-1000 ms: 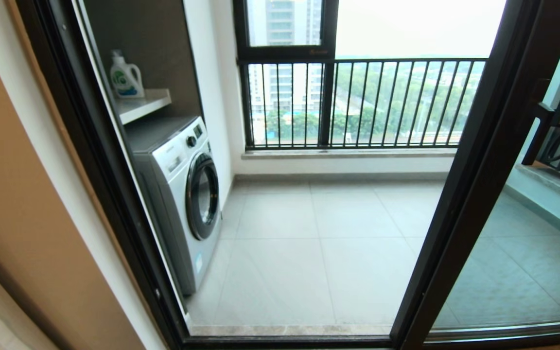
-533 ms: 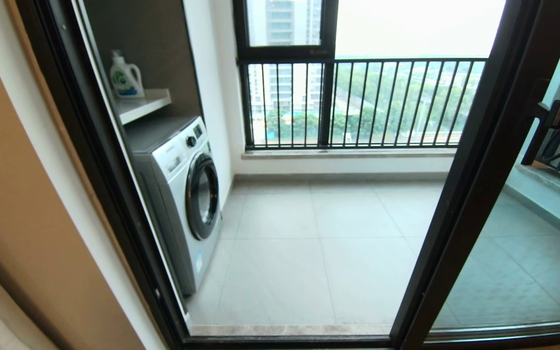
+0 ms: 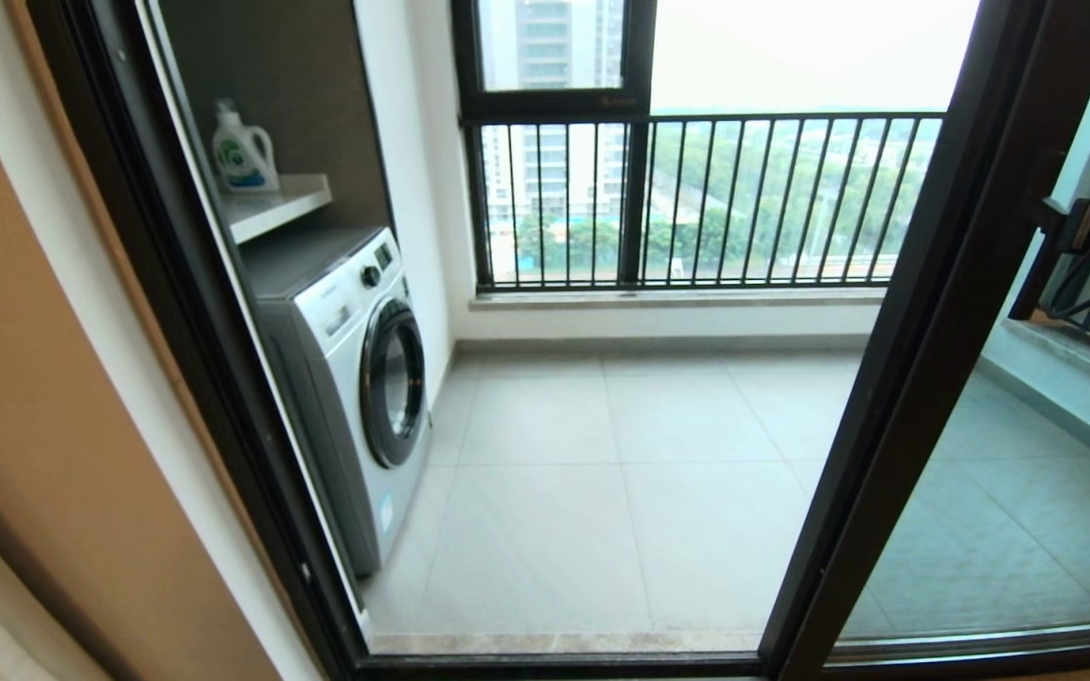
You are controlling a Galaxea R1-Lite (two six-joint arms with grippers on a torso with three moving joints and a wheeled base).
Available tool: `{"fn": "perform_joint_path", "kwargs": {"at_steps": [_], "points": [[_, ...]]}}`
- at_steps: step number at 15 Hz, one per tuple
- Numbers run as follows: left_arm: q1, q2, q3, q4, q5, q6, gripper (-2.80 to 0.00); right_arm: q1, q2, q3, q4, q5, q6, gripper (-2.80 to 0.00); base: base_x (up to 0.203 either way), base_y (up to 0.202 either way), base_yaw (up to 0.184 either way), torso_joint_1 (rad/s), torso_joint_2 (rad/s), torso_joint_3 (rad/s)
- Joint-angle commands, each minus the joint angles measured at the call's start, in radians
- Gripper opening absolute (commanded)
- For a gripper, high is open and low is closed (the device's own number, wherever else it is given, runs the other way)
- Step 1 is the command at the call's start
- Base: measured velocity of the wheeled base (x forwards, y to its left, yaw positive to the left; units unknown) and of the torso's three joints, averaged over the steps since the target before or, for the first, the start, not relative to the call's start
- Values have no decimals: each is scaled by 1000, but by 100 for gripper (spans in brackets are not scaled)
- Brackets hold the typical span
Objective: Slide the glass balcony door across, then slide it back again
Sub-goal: Close the slid door
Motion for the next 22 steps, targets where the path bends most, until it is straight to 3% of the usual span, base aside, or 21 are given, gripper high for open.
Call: {"fn": "perform_joint_path", "kwargs": {"at_steps": [1,9,22], "points": [[0,1,0,0,0,1,-280,8,-13,9,0,7,0,-280,0,0,0,0,0,0],[0,1,0,0,0,1,-280,25,-14,11,0,7,23,-280,0,0,0,0,0,0],[0,1,0,0,0,1,-280,119,-55,100,-3,-8,35,-280,0,0,0,0,0,0]]}}
